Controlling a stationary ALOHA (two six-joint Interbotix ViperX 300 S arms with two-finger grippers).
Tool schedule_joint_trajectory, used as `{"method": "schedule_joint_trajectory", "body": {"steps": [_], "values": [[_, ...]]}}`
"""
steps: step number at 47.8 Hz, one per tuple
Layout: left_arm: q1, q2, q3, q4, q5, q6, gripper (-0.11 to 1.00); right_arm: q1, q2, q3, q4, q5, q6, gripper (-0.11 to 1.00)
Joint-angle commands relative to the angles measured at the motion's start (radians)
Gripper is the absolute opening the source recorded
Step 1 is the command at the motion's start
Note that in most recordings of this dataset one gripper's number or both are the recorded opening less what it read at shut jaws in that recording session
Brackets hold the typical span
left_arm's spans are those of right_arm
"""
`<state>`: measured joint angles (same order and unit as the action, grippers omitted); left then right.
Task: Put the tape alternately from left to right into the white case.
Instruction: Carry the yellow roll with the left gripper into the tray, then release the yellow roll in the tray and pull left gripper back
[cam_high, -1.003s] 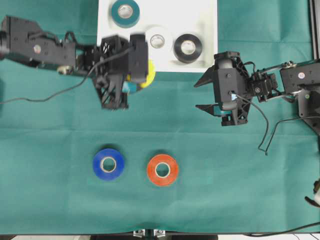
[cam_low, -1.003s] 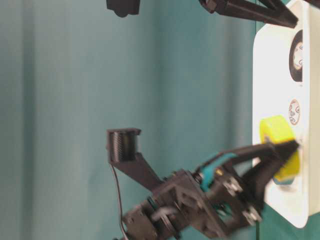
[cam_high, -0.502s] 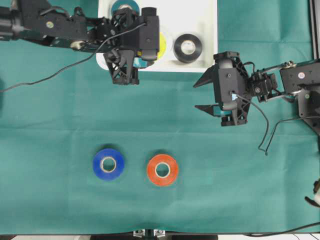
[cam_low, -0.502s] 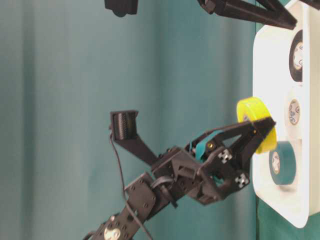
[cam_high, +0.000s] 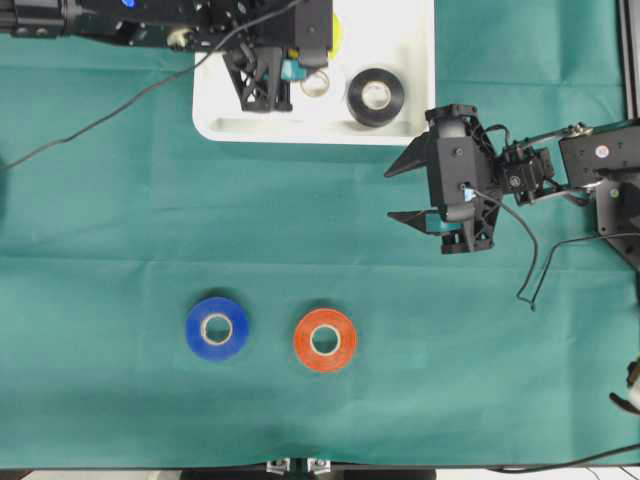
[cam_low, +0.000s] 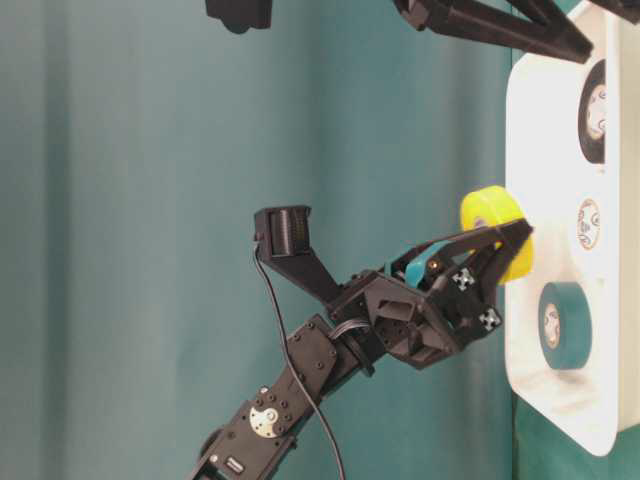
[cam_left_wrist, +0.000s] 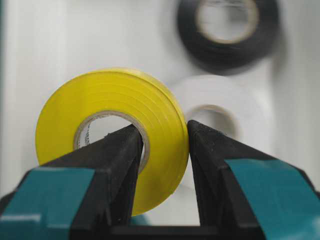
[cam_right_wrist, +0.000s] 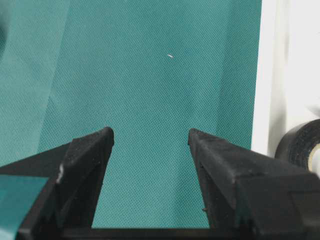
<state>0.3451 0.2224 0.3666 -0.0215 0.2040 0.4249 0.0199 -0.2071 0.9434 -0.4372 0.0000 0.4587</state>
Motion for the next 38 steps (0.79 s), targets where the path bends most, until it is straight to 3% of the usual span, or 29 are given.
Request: {"method": "schedule_joint_trajectory", "body": {"steps": [1,38], "values": [[0.014,-0.015,-0.014,0.002,-0.04,0.011,-0.02,0.003,-0.005,-0.008,0.002,-0.012,0.002,0.68],[0.054,0.032,-0.035,0.0,-0.092,0.017,-0.02,0.003,0.002,-0.008,0.002,-0.012,0.002,0.68]]}}
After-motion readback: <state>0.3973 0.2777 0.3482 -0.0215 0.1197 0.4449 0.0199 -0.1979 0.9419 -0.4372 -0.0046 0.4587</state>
